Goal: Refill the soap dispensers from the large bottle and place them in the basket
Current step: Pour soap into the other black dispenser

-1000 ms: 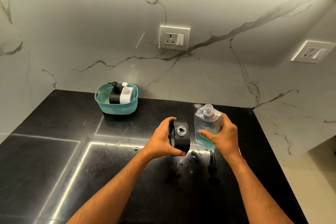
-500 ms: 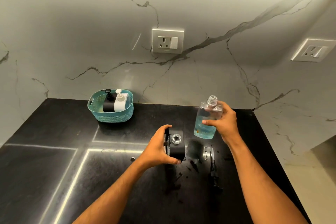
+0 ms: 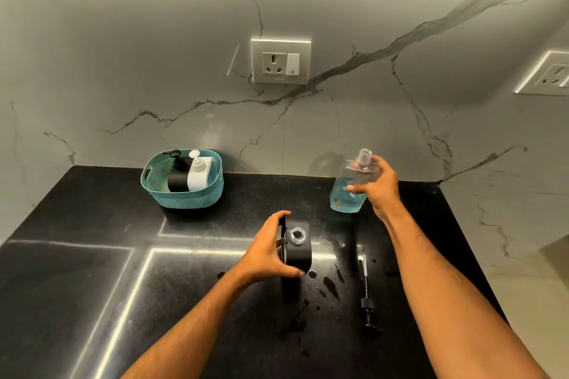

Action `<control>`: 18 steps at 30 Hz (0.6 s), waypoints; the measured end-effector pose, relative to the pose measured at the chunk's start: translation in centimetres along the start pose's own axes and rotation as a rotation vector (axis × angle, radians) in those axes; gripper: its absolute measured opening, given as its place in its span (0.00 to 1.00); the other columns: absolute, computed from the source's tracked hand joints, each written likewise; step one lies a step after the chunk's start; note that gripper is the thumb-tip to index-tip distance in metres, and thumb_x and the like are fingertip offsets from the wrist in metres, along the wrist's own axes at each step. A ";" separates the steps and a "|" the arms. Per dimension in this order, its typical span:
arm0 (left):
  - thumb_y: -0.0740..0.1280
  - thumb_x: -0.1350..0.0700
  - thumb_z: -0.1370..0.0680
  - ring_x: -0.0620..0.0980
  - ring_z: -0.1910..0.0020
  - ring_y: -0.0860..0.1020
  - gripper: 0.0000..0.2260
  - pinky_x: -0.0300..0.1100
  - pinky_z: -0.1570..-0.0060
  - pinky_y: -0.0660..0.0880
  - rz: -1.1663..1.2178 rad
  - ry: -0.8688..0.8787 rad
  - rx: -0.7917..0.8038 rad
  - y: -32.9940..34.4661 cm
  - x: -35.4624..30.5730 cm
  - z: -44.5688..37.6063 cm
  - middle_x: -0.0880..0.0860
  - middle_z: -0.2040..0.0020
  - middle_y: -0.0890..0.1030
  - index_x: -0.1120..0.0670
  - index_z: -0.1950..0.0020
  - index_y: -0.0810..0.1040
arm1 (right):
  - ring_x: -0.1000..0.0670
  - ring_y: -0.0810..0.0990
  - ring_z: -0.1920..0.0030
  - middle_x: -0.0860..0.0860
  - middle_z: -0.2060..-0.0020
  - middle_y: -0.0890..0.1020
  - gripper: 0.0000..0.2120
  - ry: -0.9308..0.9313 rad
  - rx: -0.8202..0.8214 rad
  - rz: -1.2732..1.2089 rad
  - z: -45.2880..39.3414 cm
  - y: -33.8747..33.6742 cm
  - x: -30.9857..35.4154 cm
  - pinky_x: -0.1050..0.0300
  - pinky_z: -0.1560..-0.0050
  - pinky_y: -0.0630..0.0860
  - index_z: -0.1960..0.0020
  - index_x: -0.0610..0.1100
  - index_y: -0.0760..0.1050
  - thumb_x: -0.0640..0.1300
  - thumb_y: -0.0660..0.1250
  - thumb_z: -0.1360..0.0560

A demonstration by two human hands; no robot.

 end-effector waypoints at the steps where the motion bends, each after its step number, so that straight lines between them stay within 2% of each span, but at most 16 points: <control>1: 0.87 0.56 0.38 0.34 0.32 0.70 0.54 0.21 0.43 0.70 0.003 0.001 -0.003 0.0 0.1 -0.1 0.45 0.27 0.67 0.49 0.20 0.59 | 0.47 0.82 0.40 0.47 0.40 0.83 0.41 -0.001 -0.001 0.007 -0.2 0.0 -0.1 0.53 0.46 0.83 0.33 0.45 0.75 0.25 0.82 0.42; 3: 0.87 0.55 0.38 0.33 0.31 0.70 0.54 0.21 0.42 0.70 0.002 0.003 -0.002 0.0 0.2 -0.5 0.44 0.27 0.67 0.48 0.20 0.59 | 0.47 0.82 0.40 0.47 0.40 0.82 0.41 -0.003 -0.004 0.017 -0.8 -0.1 -0.4 0.57 0.49 0.83 0.34 0.46 0.75 0.25 0.81 0.42; 7: 0.87 0.53 0.39 0.39 0.29 0.70 0.55 0.23 0.39 0.69 -0.004 -0.012 0.000 0.0 0.7 -1.0 0.44 0.27 0.67 0.47 0.20 0.59 | 0.47 0.82 0.39 0.48 0.40 0.82 0.41 0.004 0.008 0.033 -1.7 -0.3 -1.1 0.55 0.48 0.84 0.34 0.48 0.75 0.24 0.81 0.41; 11: 0.87 0.52 0.39 0.32 0.30 0.69 0.55 0.23 0.39 0.69 -0.006 -0.014 0.004 0.2 1.0 -1.4 0.42 0.28 0.67 0.46 0.20 0.59 | 0.48 0.82 0.39 0.48 0.40 0.82 0.41 0.017 0.016 0.042 -2.1 -0.6 -2.0 0.55 0.49 0.84 0.34 0.49 0.75 0.24 0.80 0.42; 15: 0.87 0.50 0.40 0.39 0.28 0.69 0.56 0.33 0.31 0.69 -0.010 -0.024 0.011 0.5 1.3 -1.7 0.42 0.26 0.67 0.45 0.20 0.59 | 0.47 0.82 0.39 0.48 0.40 0.83 0.41 0.028 0.016 0.030 -2.3 -0.8 -2.6 0.53 0.48 0.84 0.35 0.50 0.76 0.23 0.80 0.42; 18: 0.87 0.52 0.40 0.34 0.30 0.69 0.56 0.28 0.35 0.69 -0.005 -0.034 0.025 0.7 1.7 -1.8 0.42 0.26 0.66 0.46 0.19 0.58 | 0.47 0.82 0.38 0.48 0.40 0.82 0.42 0.033 0.036 0.025 -2.4 -0.8 -2.8 0.52 0.46 0.83 0.35 0.52 0.75 0.23 0.80 0.41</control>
Point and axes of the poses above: each hand's wrist, its own z-axis away from the middle knuckle, its own y-axis out of the palm, x = y × z, the point moved 9 cm from there along -z, towards the middle knuckle
